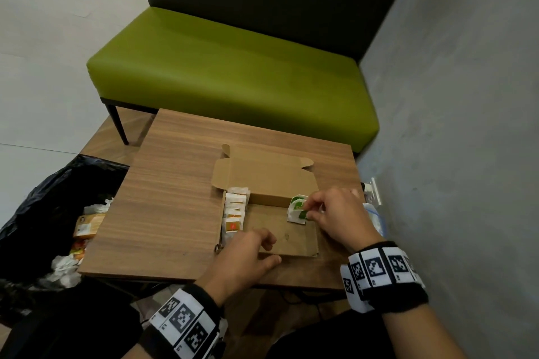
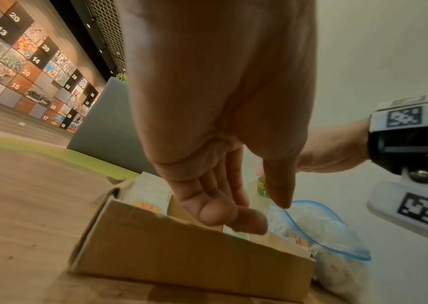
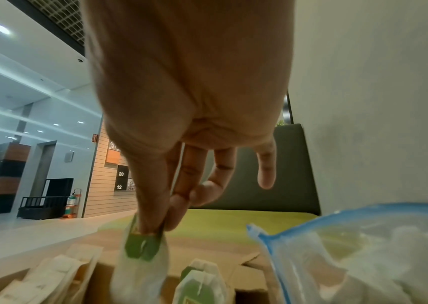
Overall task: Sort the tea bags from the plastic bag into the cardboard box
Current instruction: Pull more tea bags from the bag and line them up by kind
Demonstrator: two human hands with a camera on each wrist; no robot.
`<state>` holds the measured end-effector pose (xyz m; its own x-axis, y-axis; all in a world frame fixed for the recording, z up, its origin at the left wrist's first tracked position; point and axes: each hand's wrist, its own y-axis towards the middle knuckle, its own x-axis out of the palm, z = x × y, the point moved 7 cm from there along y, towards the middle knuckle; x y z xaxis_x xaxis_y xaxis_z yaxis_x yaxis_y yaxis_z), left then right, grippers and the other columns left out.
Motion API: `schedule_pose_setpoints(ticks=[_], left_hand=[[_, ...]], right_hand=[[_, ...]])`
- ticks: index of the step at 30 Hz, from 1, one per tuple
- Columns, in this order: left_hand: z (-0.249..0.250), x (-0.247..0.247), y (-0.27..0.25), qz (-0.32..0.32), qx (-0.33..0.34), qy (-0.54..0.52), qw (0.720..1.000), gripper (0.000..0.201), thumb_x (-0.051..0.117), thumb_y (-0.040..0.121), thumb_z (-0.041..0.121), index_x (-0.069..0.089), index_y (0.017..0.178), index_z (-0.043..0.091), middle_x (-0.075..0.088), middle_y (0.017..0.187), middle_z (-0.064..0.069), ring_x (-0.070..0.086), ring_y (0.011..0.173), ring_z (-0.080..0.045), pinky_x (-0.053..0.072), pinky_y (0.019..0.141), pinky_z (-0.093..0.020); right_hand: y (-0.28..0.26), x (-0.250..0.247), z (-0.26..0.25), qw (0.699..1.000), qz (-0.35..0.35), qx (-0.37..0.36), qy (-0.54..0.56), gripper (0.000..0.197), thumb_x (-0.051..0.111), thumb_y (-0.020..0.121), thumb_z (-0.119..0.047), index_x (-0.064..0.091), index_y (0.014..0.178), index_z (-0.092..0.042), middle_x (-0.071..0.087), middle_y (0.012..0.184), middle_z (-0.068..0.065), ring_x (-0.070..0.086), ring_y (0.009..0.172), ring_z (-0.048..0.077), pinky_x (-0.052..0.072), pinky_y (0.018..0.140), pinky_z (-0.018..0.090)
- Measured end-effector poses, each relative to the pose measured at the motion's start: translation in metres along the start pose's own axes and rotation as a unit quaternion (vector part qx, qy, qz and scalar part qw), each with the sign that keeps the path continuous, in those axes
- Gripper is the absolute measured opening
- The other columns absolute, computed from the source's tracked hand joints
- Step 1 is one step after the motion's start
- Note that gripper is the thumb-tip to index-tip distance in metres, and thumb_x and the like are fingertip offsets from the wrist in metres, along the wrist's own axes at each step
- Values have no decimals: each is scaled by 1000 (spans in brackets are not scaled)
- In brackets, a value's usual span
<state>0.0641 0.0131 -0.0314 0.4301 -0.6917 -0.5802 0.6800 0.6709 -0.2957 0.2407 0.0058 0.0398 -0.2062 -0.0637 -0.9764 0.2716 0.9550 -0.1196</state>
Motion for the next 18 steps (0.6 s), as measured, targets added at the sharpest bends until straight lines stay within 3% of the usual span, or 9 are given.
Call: schedule_pose_setpoints(ticks=[3, 7, 14, 18], left_hand=[[-3, 5, -1, -23, 1, 12, 1000, 39, 65, 92, 39, 57, 129, 31, 60, 125, 12, 58, 106, -2, 52, 94, -25], [-7, 6, 0, -24, 2, 32, 999, 37, 64, 92, 40, 58, 127, 30, 61, 125, 10, 58, 105, -4, 52, 92, -24], [-4, 6, 1, -30, -3, 44, 999, 34, 64, 93, 38, 59, 125, 30, 62, 122, 9, 59, 102, -6, 52, 91, -27], [-2, 6, 1, -36, -6, 40, 999, 34, 63, 93, 37, 59, 127, 29, 61, 124, 10, 58, 104, -5, 52, 94, -28]], right_hand=[[8, 15, 1, 999, -34, 8, -19, 12, 71, 87, -31, 74, 98, -35, 71, 94, -15, 56, 103, 11, 27, 97, 38], [21, 37, 4, 996, -39, 29, -73, 11, 70, 87, -30, 74, 97, -33, 72, 96, -10, 55, 107, 17, 26, 104, 48], [27, 50, 13, 987, 11, 61, -148, 16, 65, 88, -19, 73, 95, -30, 69, 83, -5, 52, 102, 20, 18, 101, 52], [28, 52, 10, 983, 43, 50, -174, 14, 64, 87, -18, 72, 91, -29, 71, 84, -6, 51, 102, 21, 15, 103, 55]])
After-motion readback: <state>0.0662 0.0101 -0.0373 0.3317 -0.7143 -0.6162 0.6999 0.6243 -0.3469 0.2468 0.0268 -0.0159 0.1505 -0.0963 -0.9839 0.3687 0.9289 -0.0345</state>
